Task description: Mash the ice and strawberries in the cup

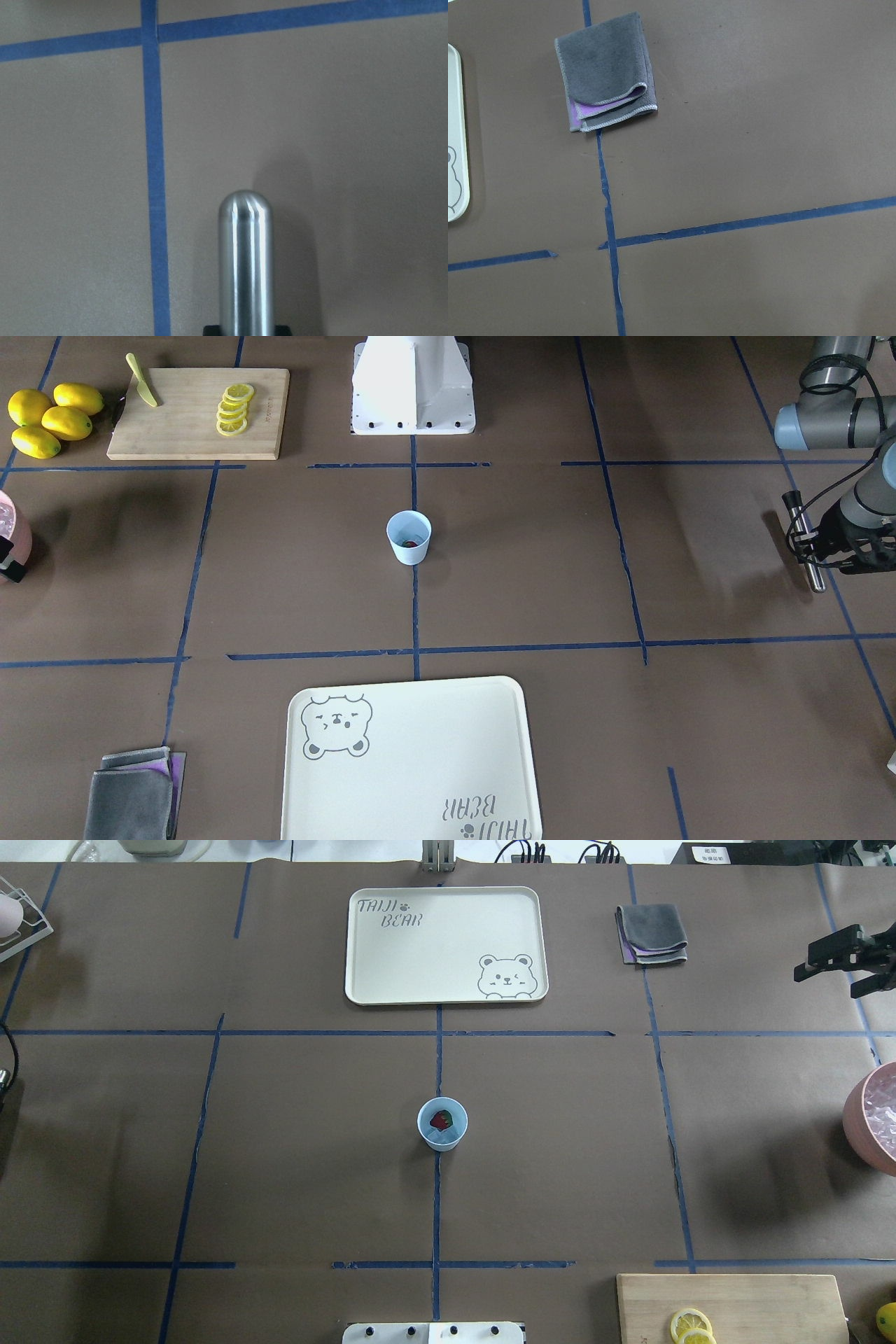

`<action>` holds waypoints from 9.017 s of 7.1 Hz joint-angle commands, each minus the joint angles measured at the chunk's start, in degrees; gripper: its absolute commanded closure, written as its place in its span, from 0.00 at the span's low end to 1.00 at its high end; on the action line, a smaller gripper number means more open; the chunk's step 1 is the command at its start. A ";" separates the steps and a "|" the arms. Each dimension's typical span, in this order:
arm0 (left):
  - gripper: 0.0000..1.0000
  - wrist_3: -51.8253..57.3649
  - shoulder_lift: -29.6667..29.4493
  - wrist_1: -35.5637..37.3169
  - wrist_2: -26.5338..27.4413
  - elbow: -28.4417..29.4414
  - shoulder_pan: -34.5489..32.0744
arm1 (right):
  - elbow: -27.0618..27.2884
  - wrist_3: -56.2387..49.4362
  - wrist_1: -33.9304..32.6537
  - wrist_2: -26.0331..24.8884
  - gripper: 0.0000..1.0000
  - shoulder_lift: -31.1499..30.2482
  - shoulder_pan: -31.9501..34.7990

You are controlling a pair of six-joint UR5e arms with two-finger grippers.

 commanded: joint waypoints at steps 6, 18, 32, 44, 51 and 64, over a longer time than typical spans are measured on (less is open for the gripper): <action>0.00 0.29 -0.65 -4.20 -0.16 2.39 0.00 | 0.39 0.09 -0.09 0.35 0.00 -0.09 0.00; 0.00 44.52 0.15 36.14 -20.12 -14.49 -32.35 | -2.07 -55.99 -26.89 -1.24 0.00 -10.90 21.01; 0.00 40.99 0.67 35.61 -20.47 -15.19 -29.97 | -3.74 -55.55 -26.37 -1.49 0.00 -10.11 16.27; 0.00 40.29 1.20 34.30 -20.12 -14.22 -29.97 | -4.53 -54.93 -22.50 -1.32 0.00 -9.76 15.65; 0.00 40.90 1.11 34.12 -20.20 -13.60 -30.06 | -5.15 -54.93 -22.32 -1.41 0.00 -9.67 15.65; 0.00 40.99 1.03 34.12 -20.64 -14.66 -30.06 | -4.97 -54.93 -22.32 0.97 0.00 -9.76 15.65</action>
